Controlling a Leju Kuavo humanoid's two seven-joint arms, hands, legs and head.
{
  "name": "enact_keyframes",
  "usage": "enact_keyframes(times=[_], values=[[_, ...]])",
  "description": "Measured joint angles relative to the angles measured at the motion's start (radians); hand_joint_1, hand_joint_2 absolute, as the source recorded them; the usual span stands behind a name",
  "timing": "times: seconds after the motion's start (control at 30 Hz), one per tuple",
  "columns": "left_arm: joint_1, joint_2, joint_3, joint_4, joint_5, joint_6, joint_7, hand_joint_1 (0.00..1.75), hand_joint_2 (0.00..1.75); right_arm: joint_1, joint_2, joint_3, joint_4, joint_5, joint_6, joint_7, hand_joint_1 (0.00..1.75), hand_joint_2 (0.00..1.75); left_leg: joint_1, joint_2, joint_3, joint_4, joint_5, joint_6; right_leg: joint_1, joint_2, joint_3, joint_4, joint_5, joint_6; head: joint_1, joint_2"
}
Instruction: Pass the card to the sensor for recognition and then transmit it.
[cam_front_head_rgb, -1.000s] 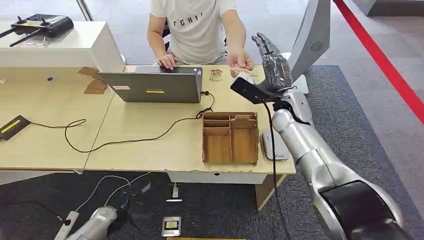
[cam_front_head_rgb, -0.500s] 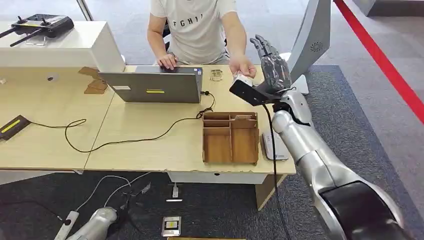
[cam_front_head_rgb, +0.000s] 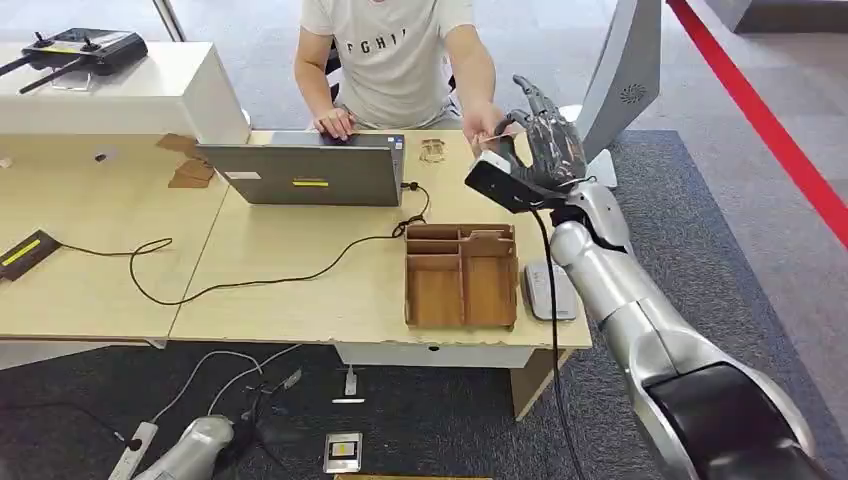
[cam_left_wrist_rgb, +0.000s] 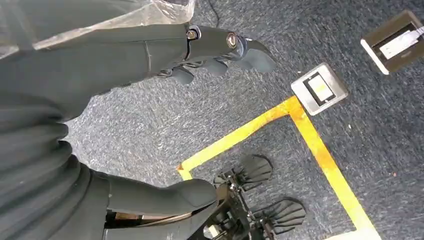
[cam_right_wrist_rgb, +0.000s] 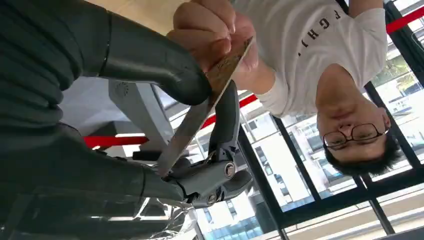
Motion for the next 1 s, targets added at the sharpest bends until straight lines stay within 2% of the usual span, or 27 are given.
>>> enact_keyframes(times=[0.5,1.0], values=[[0.003,0.003,0.0,0.0,0.008,0.001,-0.006,0.0,1.75,0.009,-0.017,0.005,0.0,-0.003,0.018,0.009,1.75,1.75,0.0,0.0,0.0,0.0,0.0,0.0,0.0,0.0,0.0,0.0,0.0,0.0,0.0,0.0],[0.005,0.02,0.0,0.0,0.019,0.0,-0.007,0.0,1.75,0.012,-0.074,0.018,0.0,0.025,0.032,0.043,1.75,1.75,0.0,0.0,0.0,0.0,0.0,0.0,0.0,0.0,0.0,0.0,0.0,0.0,0.0,0.0]])
